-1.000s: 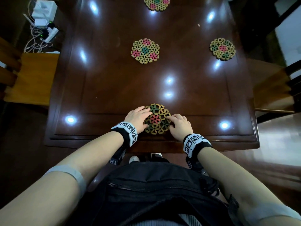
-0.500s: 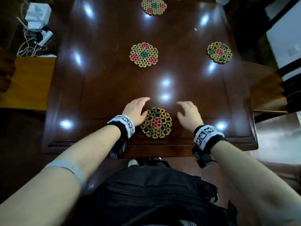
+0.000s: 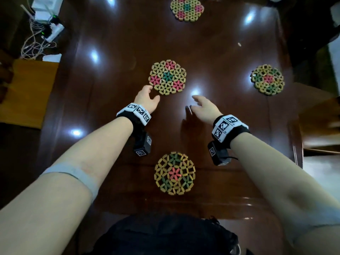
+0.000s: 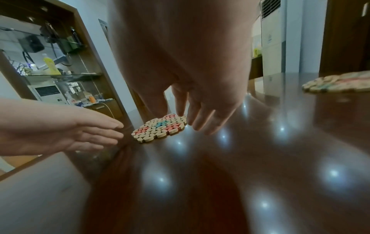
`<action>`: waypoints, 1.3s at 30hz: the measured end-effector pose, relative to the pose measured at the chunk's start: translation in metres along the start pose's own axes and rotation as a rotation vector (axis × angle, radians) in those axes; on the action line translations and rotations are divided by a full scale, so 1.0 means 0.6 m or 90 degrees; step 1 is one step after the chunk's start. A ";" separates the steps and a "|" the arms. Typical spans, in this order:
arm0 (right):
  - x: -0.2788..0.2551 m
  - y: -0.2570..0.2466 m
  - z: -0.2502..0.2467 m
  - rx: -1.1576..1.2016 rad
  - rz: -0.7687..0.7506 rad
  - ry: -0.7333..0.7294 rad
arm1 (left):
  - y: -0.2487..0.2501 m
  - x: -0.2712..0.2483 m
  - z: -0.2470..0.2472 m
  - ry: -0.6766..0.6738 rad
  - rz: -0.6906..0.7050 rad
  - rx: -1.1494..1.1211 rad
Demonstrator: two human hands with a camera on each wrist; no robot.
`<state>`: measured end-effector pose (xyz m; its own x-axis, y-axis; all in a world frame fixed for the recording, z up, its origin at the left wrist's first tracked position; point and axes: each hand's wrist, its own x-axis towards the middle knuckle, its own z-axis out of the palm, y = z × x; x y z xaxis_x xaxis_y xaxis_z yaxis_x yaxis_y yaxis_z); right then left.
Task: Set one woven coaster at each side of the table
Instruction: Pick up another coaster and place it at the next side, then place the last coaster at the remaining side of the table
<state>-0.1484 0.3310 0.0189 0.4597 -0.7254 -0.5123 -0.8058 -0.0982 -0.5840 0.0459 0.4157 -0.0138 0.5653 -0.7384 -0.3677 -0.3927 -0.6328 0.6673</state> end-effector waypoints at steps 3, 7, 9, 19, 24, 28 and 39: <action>0.058 -0.022 0.006 0.058 0.010 -0.020 | 0.024 0.057 0.001 0.032 -0.050 -0.054; 0.119 -0.043 0.012 0.205 0.058 0.021 | 0.047 0.113 -0.004 0.057 -0.115 -0.048; 0.136 -0.055 0.009 0.252 0.071 0.043 | 0.052 0.130 -0.004 0.061 -0.122 -0.039; 0.122 -0.073 0.027 0.397 0.107 0.049 | 0.032 0.110 -0.017 -0.019 -0.146 -0.060; 0.085 -0.084 0.033 0.434 0.150 0.106 | 0.030 0.067 -0.035 -0.088 -0.089 -0.080; 0.026 -0.106 0.039 0.418 0.150 0.152 | 0.028 0.033 -0.059 -0.108 -0.047 -0.070; -0.147 -0.233 0.179 0.465 0.120 0.296 | -0.082 -0.069 -0.206 -0.154 0.101 -0.142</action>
<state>-0.0361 0.4819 0.0781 0.0166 -0.9045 -0.4261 -0.3404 0.3955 -0.8530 0.1312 0.5060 0.0487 0.3113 -0.8737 -0.3738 -0.2791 -0.4600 0.8429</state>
